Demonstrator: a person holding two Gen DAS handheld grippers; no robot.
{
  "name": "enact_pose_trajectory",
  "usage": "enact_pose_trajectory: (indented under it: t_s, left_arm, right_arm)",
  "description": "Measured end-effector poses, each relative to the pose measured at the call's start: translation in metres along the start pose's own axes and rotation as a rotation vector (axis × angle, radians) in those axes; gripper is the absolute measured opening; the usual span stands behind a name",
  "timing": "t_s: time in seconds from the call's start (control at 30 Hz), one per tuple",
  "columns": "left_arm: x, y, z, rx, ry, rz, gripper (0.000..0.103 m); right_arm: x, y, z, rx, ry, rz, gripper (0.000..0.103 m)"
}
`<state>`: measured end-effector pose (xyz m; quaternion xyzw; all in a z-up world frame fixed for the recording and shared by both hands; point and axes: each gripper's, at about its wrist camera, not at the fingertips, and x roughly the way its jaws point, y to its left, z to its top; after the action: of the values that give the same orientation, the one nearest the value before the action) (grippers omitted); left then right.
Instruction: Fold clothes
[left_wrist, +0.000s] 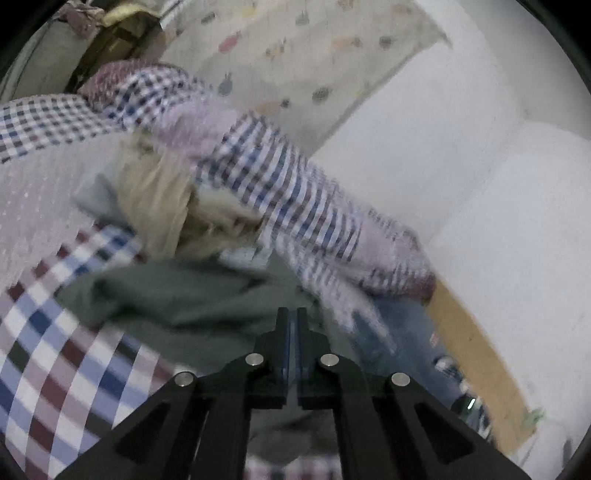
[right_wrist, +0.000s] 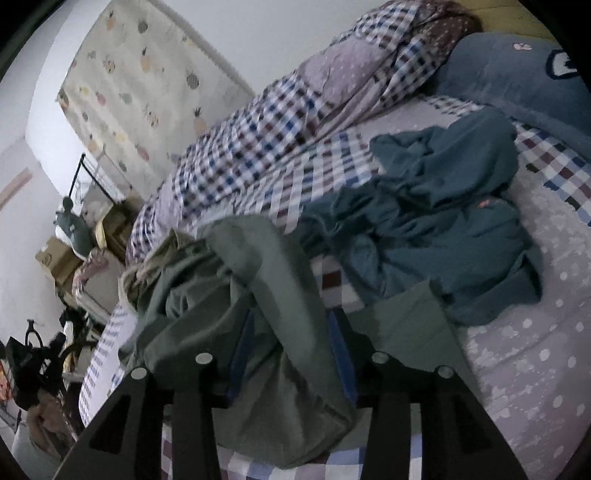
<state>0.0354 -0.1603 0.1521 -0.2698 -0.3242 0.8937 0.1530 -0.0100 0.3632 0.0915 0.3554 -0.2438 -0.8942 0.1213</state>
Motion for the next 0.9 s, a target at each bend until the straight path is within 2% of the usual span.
enact_pose_trajectory:
  t_s: [0.1, 0.13, 0.17, 0.23, 0.27, 0.4, 0.53, 0.63, 0.73, 0.9]
  left_arm:
    - [0.016, 0.011, -0.031, 0.022, 0.092, 0.034, 0.004]
    - [0.021, 0.015, -0.041, 0.022, 0.124, 0.039, 0.015]
    - [0.024, 0.019, -0.05, 0.012, 0.151, 0.035, 0.033]
    - [0.03, 0.028, -0.065, -0.017, 0.184, 0.022, 0.058]
    - [0.033, 0.032, -0.072, -0.032, 0.2, 0.015, 0.061]
    - [0.043, 0.045, -0.086, -0.068, 0.232, 0.009, 0.066]
    - [0.06, 0.051, -0.091, -0.103, 0.277, -0.037, 0.067]
    - [0.076, 0.042, -0.095, -0.048, 0.302, -0.021, 0.067]
    - [0.083, 0.035, -0.096, -0.011, 0.289, -0.009, 0.067]
    - [0.086, 0.027, -0.1, -0.019, 0.325, -0.066, 0.068]
  right_arm:
    - [0.002, 0.002, -0.005, -0.013, 0.013, -0.02, 0.046]
    - [0.002, 0.001, -0.005, -0.01, 0.007, -0.028, 0.046]
    - [0.002, -0.001, -0.006, -0.006, -0.001, -0.035, 0.046]
    - [0.001, -0.003, -0.005, 0.008, -0.016, -0.047, 0.046]
    - [0.001, -0.005, -0.005, 0.019, -0.025, -0.05, 0.046]
    - [0.001, -0.009, -0.003, 0.061, -0.053, -0.04, 0.046]
    - [0.006, -0.005, -0.012, 0.072, -0.026, -0.024, 0.046]
    - [0.01, -0.001, -0.019, 0.079, -0.004, -0.011, 0.046]
    - [0.013, 0.002, -0.026, 0.087, 0.018, 0.001, 0.046]
    - [0.019, 0.007, -0.039, 0.112, 0.06, 0.031, 0.046]
